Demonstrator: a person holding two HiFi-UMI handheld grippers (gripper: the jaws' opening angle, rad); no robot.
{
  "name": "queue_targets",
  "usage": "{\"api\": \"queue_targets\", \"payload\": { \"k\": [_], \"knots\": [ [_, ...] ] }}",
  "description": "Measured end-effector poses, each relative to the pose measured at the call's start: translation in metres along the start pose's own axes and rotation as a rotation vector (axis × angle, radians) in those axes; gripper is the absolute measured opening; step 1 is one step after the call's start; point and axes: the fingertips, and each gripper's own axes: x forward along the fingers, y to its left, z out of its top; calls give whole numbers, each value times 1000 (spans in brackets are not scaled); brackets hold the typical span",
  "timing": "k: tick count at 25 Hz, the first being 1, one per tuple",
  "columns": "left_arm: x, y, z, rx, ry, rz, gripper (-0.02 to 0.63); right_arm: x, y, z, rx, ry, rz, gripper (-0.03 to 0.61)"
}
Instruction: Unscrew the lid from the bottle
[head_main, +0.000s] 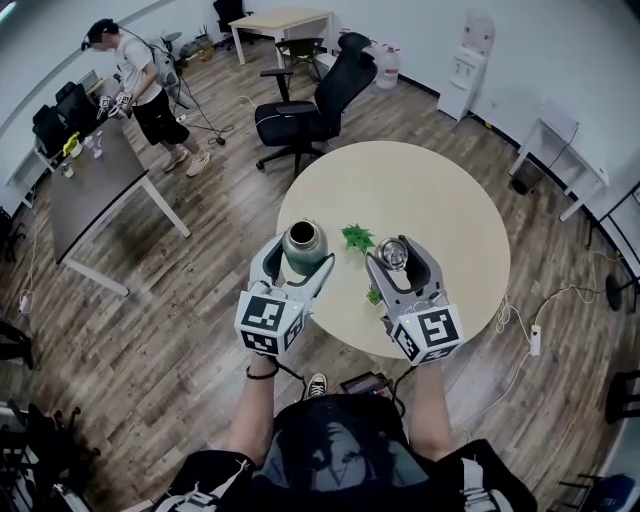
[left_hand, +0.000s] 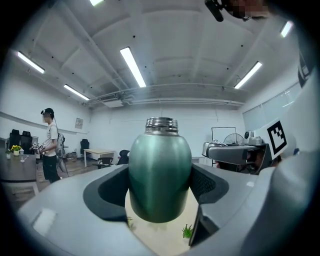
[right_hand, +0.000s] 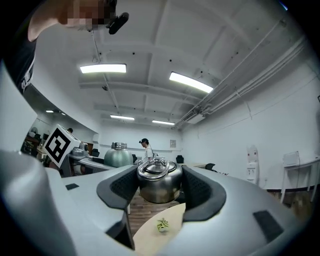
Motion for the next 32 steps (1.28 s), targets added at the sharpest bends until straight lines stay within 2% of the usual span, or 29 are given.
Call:
{"api": "queue_targets", "payload": {
  "k": [12,32],
  "knots": [
    [-1,-2,-1,-4,-4,-5,367,1,-2,-13,12,59,-11,264],
    [0,-3,-1,5,-7,-12,368,-2,-5,-16,7,72,-29,264]
  ]
}}
